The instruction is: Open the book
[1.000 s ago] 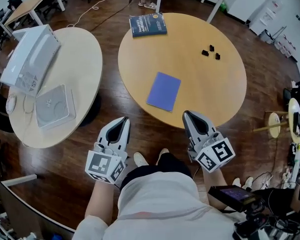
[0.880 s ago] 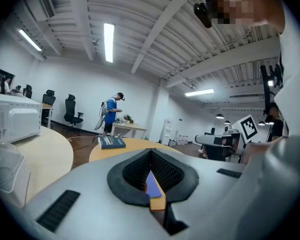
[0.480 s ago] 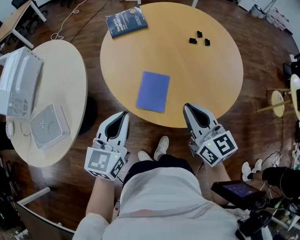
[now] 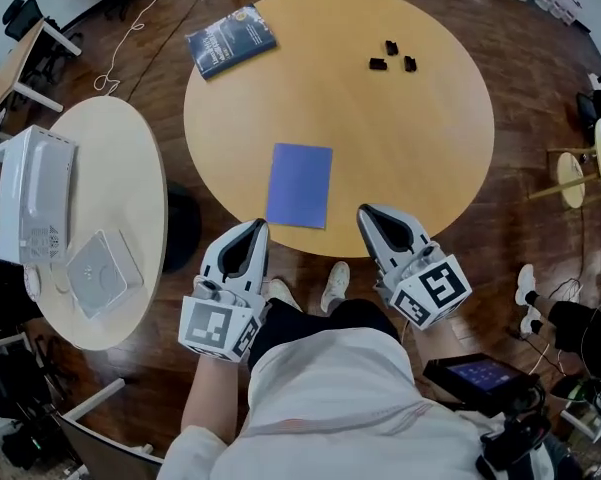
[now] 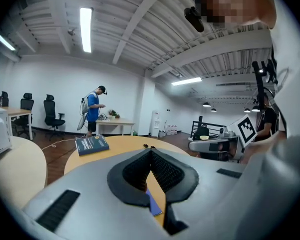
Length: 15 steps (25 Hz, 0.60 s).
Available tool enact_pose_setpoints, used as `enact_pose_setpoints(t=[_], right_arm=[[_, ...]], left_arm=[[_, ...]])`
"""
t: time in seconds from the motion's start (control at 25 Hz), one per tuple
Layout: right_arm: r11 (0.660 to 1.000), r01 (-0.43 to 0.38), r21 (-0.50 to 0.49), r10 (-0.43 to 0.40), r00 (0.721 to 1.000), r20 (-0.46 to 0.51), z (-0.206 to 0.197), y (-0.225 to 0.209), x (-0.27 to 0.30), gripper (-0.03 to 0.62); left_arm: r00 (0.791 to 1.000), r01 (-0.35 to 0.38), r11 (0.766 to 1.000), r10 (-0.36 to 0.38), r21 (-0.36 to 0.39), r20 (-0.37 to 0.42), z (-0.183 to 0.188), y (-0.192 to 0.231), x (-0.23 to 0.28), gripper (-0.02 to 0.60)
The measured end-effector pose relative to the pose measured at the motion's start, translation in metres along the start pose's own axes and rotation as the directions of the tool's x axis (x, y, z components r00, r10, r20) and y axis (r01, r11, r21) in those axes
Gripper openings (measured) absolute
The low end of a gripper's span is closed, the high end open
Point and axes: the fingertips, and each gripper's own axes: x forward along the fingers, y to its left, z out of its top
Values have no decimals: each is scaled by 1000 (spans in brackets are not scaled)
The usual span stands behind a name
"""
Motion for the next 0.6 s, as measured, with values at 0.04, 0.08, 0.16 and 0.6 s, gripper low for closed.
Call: enact_pose_setpoints(t=[0.04,0.08,0.16,0.6], right_arm=[[1000,10,6,-10,1000,-4,-2,-2,1,-3],[1000,24,11,-24,1000,-7,-4,-6,2,-3],[998,59,19,-59,998,-9,-9,-15,5,-3],[967,232,108,-223,971,-83,-70,-45,-1,-3]], left_arm=[[1000,7,1000,-7,2,-6,-1,3,3,11],[1000,15,1000,-15,4,-11,-2,7,8,11],[999,39,999,-38,7,-25,-7,12,21,11],[951,260,957,-232,125,-203,-87,-6,77,11]])
